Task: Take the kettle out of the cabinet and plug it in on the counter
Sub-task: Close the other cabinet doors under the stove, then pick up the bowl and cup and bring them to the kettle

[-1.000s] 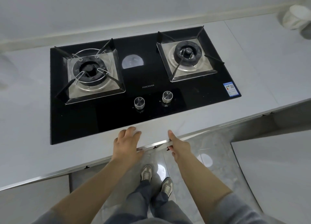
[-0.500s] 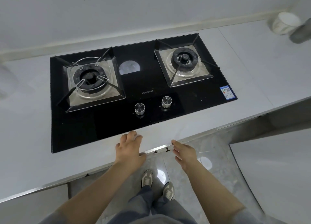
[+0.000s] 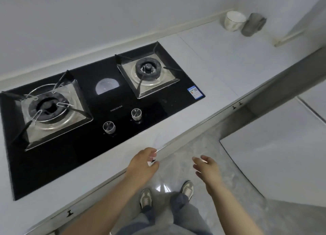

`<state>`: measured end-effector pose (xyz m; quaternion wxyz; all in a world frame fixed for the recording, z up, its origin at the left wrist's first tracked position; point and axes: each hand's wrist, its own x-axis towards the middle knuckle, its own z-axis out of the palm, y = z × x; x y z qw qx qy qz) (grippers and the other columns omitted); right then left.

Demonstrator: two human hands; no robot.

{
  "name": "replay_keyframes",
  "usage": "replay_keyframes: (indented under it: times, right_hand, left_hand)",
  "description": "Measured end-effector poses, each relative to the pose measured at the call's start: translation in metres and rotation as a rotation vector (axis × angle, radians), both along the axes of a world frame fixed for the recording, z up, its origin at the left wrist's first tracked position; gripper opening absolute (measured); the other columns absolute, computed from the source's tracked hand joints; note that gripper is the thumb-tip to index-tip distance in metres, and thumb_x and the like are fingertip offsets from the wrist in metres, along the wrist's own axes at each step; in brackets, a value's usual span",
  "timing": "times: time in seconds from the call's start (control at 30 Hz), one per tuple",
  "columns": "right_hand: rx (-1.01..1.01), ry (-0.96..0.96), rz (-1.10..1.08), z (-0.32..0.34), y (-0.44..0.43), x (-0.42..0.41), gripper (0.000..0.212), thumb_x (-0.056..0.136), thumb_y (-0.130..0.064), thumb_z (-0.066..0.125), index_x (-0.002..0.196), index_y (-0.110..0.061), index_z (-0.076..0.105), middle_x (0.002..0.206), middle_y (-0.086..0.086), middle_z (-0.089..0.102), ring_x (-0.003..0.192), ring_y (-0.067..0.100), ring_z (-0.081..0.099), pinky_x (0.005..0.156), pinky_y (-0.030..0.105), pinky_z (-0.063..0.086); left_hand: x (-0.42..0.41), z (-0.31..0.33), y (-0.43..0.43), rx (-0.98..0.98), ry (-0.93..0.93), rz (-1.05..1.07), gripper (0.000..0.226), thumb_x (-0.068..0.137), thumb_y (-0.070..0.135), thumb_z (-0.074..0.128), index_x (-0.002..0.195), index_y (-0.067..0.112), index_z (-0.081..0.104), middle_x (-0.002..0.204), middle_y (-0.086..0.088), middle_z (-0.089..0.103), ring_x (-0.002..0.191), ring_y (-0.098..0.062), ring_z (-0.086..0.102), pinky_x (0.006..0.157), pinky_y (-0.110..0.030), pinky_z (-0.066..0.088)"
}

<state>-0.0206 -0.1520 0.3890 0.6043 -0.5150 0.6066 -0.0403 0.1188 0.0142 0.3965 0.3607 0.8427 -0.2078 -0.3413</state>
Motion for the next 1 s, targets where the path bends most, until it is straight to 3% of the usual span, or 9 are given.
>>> replay_keyframes:
  times: [0.27, 0.53, 0.67, 1.0]
  right_hand:
    - [-0.01, -0.131, -0.116, 0.027, -0.097, -0.045, 0.057, 0.087, -0.025, 0.064, 0.137, -0.008, 0.042, 0.117, 0.011, 0.061, 0.103, 0.023, 0.064, 0.092, 0.039, 0.051]
    - [-0.115, -0.208, -0.141, 0.067, -0.218, -0.1, 0.044, 0.09, -0.019, 0.061, 0.13, -0.007, 0.05, 0.117, 0.013, 0.06, 0.104, 0.024, 0.062, 0.088, 0.036, 0.048]
    - [-0.111, -0.239, -0.168, 0.084, -0.27, -0.122, 0.035, 0.089, -0.018, 0.062, 0.122, -0.008, 0.055, 0.116, 0.014, 0.063, 0.098, 0.021, 0.064, 0.093, 0.04, 0.05]
    - [-0.164, -0.285, -0.127, 0.104, -0.365, -0.092, 0.031, 0.09, -0.02, 0.06, 0.12, -0.011, 0.058, 0.11, 0.008, 0.065, 0.1, 0.02, 0.064, 0.094, 0.039, 0.051]
  left_hand:
    - [-0.02, 0.017, -0.106, -0.047, -0.008, -0.077, 0.025, 0.085, 0.021, 0.063, 0.11, 0.024, 0.06, 0.099, 0.012, 0.066, 0.085, 0.002, 0.061, 0.07, -0.008, 0.043]
    - [-0.056, 0.039, -0.238, -0.176, 0.003, -0.099, 0.023, 0.085, 0.014, 0.062, 0.106, 0.024, 0.059, 0.099, 0.006, 0.068, 0.089, -0.007, 0.064, 0.075, -0.012, 0.045]
    - [-0.071, 0.048, -0.29, -0.231, 0.012, -0.108, 0.022, 0.085, 0.013, 0.062, 0.104, 0.025, 0.06, 0.098, 0.006, 0.069, 0.091, -0.009, 0.065, 0.082, -0.02, 0.049]
    - [-0.05, 0.051, -0.389, -0.251, 0.024, -0.113, 0.022, 0.087, 0.015, 0.062, 0.107, 0.024, 0.061, 0.098, 0.009, 0.068, 0.089, -0.003, 0.064, 0.071, -0.009, 0.045]
